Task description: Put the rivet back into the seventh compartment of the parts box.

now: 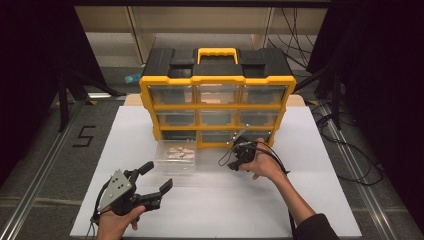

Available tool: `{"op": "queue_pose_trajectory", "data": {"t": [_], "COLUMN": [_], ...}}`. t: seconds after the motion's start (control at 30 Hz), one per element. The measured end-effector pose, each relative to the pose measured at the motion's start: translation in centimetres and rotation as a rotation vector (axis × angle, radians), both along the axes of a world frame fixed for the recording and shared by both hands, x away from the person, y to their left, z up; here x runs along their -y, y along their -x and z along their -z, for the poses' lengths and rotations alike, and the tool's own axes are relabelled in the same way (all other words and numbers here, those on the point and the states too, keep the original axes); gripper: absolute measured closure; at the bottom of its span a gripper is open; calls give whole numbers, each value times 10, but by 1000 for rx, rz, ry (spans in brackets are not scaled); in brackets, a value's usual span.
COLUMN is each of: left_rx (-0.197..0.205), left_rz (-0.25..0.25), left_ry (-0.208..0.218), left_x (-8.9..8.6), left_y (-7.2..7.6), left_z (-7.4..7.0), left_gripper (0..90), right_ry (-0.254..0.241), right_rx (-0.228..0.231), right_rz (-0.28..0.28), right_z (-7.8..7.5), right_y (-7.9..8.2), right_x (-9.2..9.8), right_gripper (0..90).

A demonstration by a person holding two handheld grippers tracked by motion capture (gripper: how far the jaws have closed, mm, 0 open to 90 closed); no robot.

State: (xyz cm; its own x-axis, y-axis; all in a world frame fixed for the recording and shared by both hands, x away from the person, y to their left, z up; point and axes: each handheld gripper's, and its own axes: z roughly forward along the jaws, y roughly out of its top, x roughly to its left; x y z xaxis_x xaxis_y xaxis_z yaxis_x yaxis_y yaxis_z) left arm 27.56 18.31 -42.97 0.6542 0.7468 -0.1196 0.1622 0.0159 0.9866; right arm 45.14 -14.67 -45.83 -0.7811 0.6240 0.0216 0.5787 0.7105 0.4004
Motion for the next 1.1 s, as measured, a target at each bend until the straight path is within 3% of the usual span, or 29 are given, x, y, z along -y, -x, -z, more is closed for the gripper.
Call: {"op": "queue_pose_trajectory", "data": {"t": [0.1, 0.33, 0.57, 0.73, 0.77, 1.1], "left_rx": [1, 0, -1, -1, 0, 0], "left_rz": [1, 0, 1, 1, 1, 0], "left_ry": [-1, -1, -1, -1, -1, -2], "left_x": [0, 0, 0, 0, 0, 0], "left_y": [0, 0, 0, 0, 0, 0], "left_z": [0, 0, 0, 0, 0, 0], "left_gripper": [180, 180, 180, 180, 180, 180], "right_ry": [-6, -9, -3, 13, 8, -25], "right_rx": [-5, -19, 0, 11, 13, 53], "right_rz": [16, 18, 2, -10, -12, -43], "right_z": [2, 7, 8, 7, 6, -8], "right_y": [-2, -4, -4, -3, -2, -2], "right_x": [2, 6, 7, 5, 5, 9], "right_gripper": [598, 681, 818, 825, 864, 863]}}
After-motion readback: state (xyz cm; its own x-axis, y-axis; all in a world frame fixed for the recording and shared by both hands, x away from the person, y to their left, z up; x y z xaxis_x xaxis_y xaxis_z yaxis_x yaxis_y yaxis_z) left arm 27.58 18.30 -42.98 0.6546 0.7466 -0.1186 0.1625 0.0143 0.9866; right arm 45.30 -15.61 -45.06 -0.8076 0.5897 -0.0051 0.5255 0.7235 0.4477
